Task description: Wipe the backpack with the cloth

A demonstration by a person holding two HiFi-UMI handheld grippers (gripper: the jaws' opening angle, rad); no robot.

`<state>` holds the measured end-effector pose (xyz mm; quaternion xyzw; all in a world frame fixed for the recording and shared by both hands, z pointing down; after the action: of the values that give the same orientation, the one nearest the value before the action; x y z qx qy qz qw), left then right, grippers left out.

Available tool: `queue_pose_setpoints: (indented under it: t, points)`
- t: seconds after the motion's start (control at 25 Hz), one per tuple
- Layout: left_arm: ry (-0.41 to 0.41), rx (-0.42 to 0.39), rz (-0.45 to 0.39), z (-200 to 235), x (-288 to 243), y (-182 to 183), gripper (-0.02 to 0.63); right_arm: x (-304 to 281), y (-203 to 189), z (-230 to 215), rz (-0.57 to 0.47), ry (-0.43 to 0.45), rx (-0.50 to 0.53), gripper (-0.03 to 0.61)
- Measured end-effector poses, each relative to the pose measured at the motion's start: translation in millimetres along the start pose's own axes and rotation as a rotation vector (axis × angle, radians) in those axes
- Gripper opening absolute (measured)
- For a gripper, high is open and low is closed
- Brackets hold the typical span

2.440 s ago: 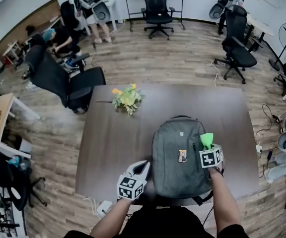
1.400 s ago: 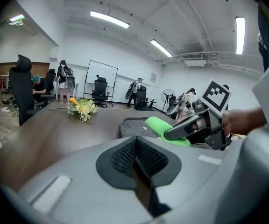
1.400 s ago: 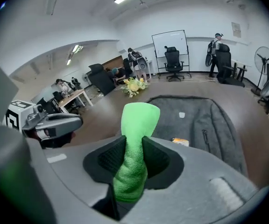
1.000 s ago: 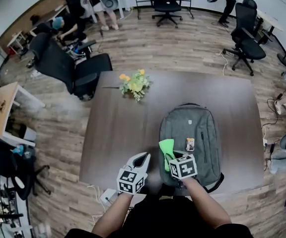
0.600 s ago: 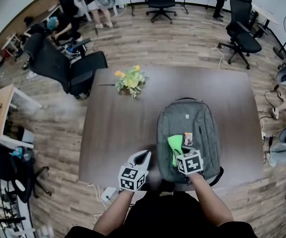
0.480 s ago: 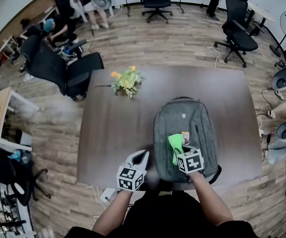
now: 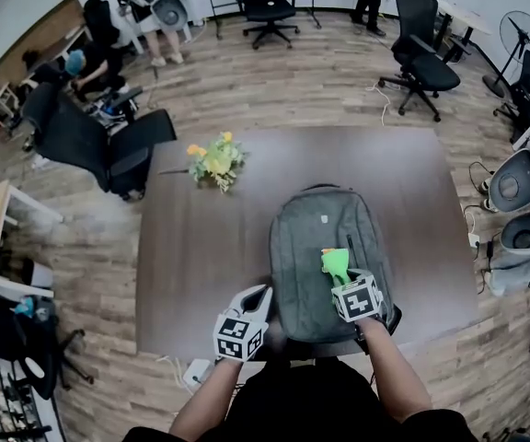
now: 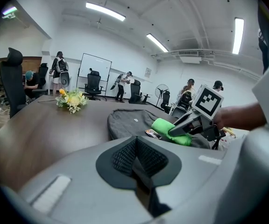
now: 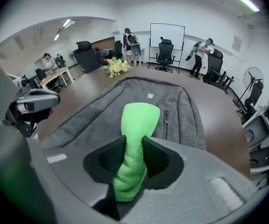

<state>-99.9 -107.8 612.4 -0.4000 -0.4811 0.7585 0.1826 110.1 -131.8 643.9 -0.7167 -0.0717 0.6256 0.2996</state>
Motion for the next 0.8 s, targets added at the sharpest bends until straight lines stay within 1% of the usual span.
queue_pose_setpoints:
  t: [0.2, 0.48, 0.64, 0.8]
  points:
    - [-0.007, 0.001, -0.005, -3.4, -3.9, 3.3, 0.02, 9.8, -9.7, -31.9, 0.025, -0.057, -0.043, 0.109]
    - [-0.017, -0.004, -0.004, -6.3, -9.2, 2.6, 0.02, 20.5, -26.3, -82.0, 0.048, -0.166, -0.054, 0.109]
    - [-0.023, -0.012, -0.006, -9.9, -8.9, 3.3, 0.02, 27.8, -33.5, -100.8, 0.038, -0.177, -0.094, 0.113]
    - [-0.032, -0.017, -0.003, -13.8, -9.8, 4.7, 0.02, 30.7, -32.6, -104.2, 0.039, -0.198, -0.072, 0.112]
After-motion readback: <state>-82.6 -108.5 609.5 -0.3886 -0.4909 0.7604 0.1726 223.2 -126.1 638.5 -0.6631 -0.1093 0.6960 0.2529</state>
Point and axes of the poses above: the fingertips, and each gripper's own axes: x backward along the fingers, z to its left, y out of its top, the point moved 3 cm from there along x, backward along the fingers, and after that the axes turned 2 degrees about -x, right-handed, at the moved point
